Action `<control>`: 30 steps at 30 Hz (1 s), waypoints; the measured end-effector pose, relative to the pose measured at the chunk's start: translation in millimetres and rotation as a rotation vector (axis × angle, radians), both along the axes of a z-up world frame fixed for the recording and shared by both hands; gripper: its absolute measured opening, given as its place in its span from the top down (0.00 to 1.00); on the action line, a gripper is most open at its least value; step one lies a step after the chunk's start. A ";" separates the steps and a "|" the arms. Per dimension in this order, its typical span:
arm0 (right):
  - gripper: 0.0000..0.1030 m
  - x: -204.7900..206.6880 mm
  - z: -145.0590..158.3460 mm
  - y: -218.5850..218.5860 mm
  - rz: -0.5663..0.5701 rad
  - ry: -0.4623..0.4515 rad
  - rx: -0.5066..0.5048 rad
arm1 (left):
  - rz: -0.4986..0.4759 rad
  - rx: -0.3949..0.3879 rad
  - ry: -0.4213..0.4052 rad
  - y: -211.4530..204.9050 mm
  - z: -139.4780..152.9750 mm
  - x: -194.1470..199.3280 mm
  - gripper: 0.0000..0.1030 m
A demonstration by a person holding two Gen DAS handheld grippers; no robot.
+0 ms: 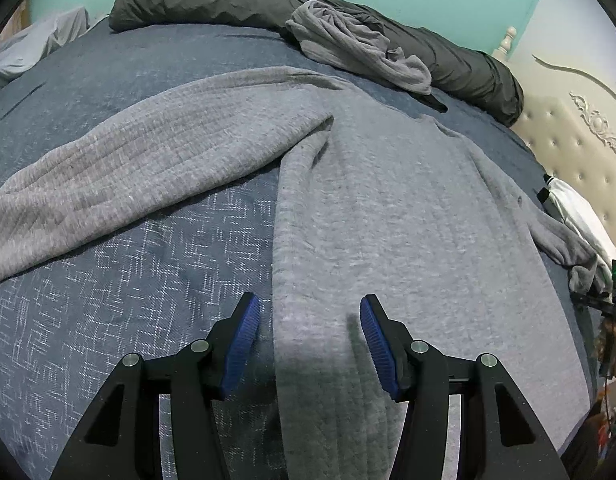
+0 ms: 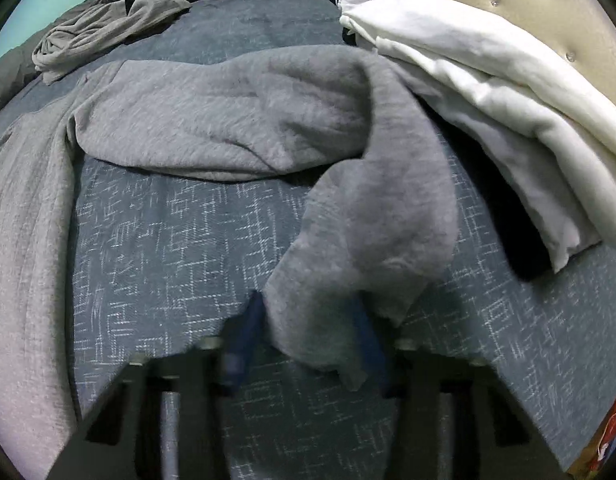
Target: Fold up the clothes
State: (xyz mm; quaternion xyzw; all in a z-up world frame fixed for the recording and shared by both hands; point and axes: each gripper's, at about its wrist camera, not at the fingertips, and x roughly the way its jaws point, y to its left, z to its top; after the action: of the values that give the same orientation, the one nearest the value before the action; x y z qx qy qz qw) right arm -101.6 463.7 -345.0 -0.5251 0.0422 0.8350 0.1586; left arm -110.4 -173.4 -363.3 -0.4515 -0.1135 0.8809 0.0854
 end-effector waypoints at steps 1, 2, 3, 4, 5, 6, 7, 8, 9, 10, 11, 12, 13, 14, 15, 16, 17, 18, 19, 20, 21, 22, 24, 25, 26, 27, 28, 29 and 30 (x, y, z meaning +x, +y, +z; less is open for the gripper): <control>0.88 0.8 2.2 1.6 0.005 0.002 0.007 | 0.001 0.001 0.001 -0.4 0.0 0.1 0.45; 0.88 1.7 5.0 3.2 0.011 0.005 0.012 | 0.003 -0.002 0.001 -0.3 0.7 0.3 0.45; 0.90 3.8 12.8 4.4 0.022 0.021 0.011 | 0.004 -0.002 0.003 -0.6 1.0 0.4 0.45; 0.90 6.0 20.5 5.6 0.033 0.037 0.010 | 0.004 -0.003 0.004 -0.9 1.2 0.4 0.45; 0.91 8.1 28.2 6.9 0.044 0.054 0.010 | 0.006 -0.003 0.006 -1.0 1.5 0.2 0.45; 0.91 10.3 36.7 8.2 0.055 0.071 0.009 | 0.007 -0.002 0.008 -1.2 1.8 0.0 0.45; 0.91 13.2 51.1 10.2 0.068 0.097 0.007 | 0.009 -0.002 0.010 -1.3 2.1 -0.2 0.45; 0.91 16.0 65.4 12.3 0.081 0.123 0.006 | 0.010 -0.002 0.012 -1.4 2.5 -0.4 0.45; 0.91 18.8 80.3 14.6 0.094 0.150 0.005 | 0.010 -0.003 0.013 -1.0 2.7 -0.4 0.45; 0.91 20.7 98.7 19.4 0.105 0.180 0.006 | 0.009 -0.004 0.014 -0.4 3.0 -0.5 0.45; 0.91 22.4 116.3 23.8 0.115 0.208 0.007 | 0.008 -0.005 0.015 0.1 3.3 -0.5 0.45; 0.91 22.7 127.7 25.6 0.115 0.226 0.004 | 0.007 -0.007 0.016 0.4 3.3 -0.4 0.45; 0.91 23.0 143.4 34.1 0.113 0.251 -0.004 | 0.006 -0.009 0.016 0.7 3.4 -0.2 0.45; 0.91 22.5 154.4 38.7 0.104 0.268 -0.004 | 0.008 -0.010 0.017 1.0 3.6 0.3 0.45; 0.91 21.4 165.3 43.7 0.093 0.284 -0.005 | 0.009 -0.011 0.018 0.8 3.7 0.4 0.45; 0.91 16.1 174.3 52.2 0.076 0.300 -0.011 | 0.009 -0.011 0.019 0.9 3.7 0.1 0.45; 0.91 11.2 183.2 60.8 0.059 0.315 -0.016 | 0.010 -0.011 0.019 0.7 3.7 -0.2 0.45; 0.91 9.8 192.0 69.8 0.040 0.334 -0.021 | 0.010 -0.011 0.019 0.6 3.6 -0.3 0.45; 0.91 8.5 200.5 78.4 0.021 0.352 -0.026 | 0.011 -0.011 0.019 0.5 3.7 -0.1 0.45; 0.91 6.9 206.6 84.9 0.003 0.366 -0.030 | 0.011 -0.011 0.019 0.4 3.8 -0.2 0.45; 0.91 5.4 212.7 91.3 -0.014 0.380 -0.033 | 0.010 -0.012 0.020 0.5 3.9 0.1 0.45; 0.91 3.5 218.6 97.1 -0.030 0.393 -0.036 | 0.010 -0.013 0.021 0.5 4.2 0.1 0.45; 0.91 -0.6 229.1 100.9 -0.041 0.412 -0.024 | 0.010 -0.015 0.024 0.3 4.8 -0.1 0.45; 0.91 -0.7 235.1 103.6 -0.045 0.420 -0.012 | 0.011 -0.015 0.025 0.3 5.1 -0.1 0.45; 0.91 -2.0 238.6 104.6 -0.046 0.423 0.007 | 0.010 -0.017 0.026 0.2 5.3 -0.3 0.45; 0.91 -3.4 242.1 106.1 -0.048 0.427 0.025 | 0.009 -0.018 0.027 0.1 5.4 -0.7 0.45; 0.91 -6.0 244.7 111.7 -0.055 0.429 0.041 | 0.010 -0.019 0.028 -0.3 5.6 -0.9 0.45; 0.91 -6.5 242.0 116.3 -0.063 0.415 0.048 | 0.010 -0.019 0.029 -0.6 5.7 -1.1 0.45; 0.91 -7.1 239.3 120.9 -0.070 0.401 0.054 | 0.011 -0.020 0.029 -1.0 5.6 -1.4 0.45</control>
State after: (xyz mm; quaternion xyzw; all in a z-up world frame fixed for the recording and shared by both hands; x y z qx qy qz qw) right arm -108.7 584.6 -105.7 -0.3423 0.0686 0.9176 0.1902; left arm -111.7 -174.4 -357.7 -0.4390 -0.1060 0.8888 0.0778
